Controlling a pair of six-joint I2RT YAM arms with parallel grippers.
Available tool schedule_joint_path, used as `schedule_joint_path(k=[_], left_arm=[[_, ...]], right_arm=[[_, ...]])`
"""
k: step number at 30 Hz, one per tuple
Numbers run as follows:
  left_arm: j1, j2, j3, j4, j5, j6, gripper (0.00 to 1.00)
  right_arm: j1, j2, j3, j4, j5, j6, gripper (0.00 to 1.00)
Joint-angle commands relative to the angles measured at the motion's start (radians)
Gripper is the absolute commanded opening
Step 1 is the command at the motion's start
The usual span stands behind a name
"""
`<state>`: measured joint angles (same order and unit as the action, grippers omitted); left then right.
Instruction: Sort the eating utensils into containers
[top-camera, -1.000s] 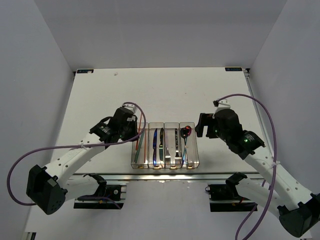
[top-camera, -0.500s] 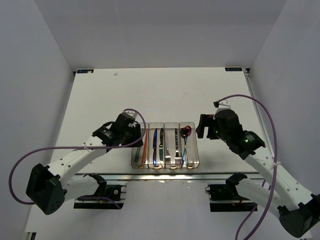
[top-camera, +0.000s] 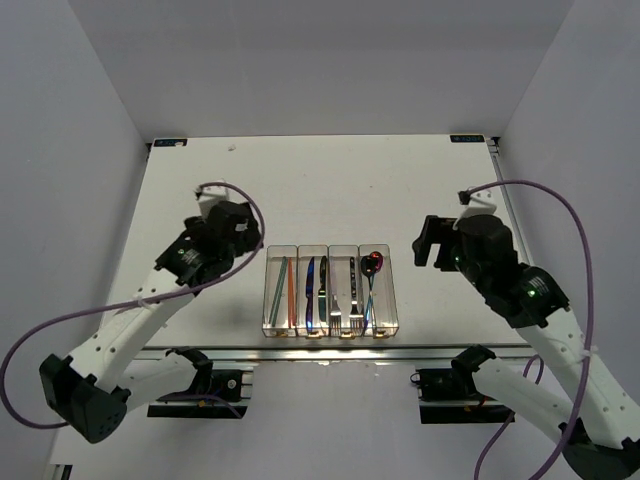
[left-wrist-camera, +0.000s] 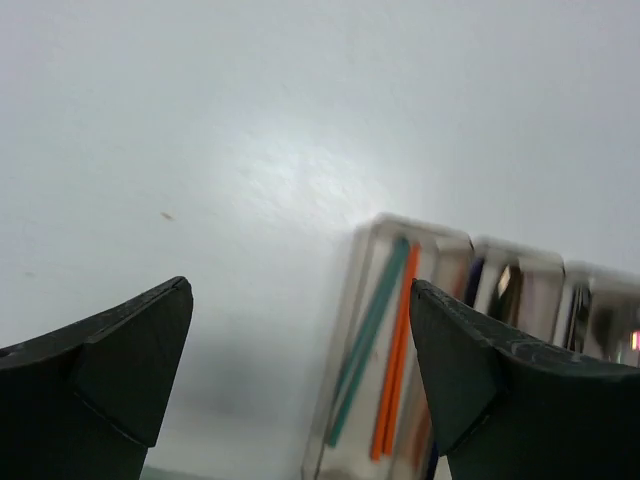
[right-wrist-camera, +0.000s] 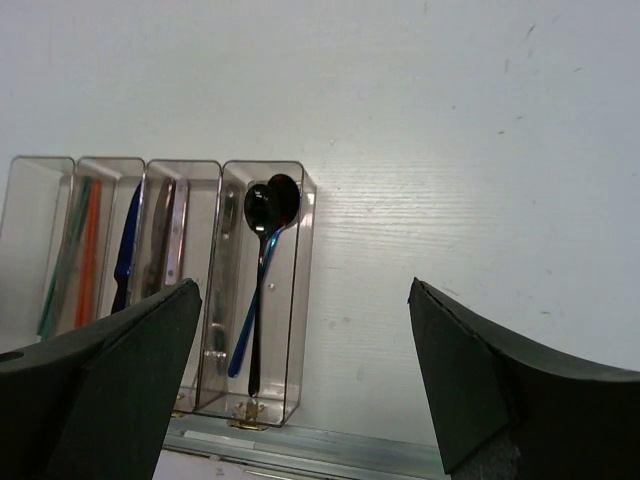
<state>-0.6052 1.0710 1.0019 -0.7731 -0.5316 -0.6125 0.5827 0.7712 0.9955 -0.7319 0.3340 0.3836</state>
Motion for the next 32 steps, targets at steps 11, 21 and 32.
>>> schedule_joint_path(k=[11, 21, 32], left_arm=[[0.283, -0.38, 0.017, -0.037, -0.254, 0.088, 0.98], [0.283, -0.565, -0.02, -0.143, -0.186, 0.069, 0.98], [0.283, -0.528, -0.048, -0.127, -0.154, 0.056, 0.98]], right_arm=[[-0.003, -0.194, 0.201, -0.225, 0.175, -0.055, 0.89], [-0.003, -0.28, 0.1, -0.204, 0.116, -0.022, 0.89], [-0.004, -0.257, 0.058, -0.173, 0.126, 0.008, 0.89]])
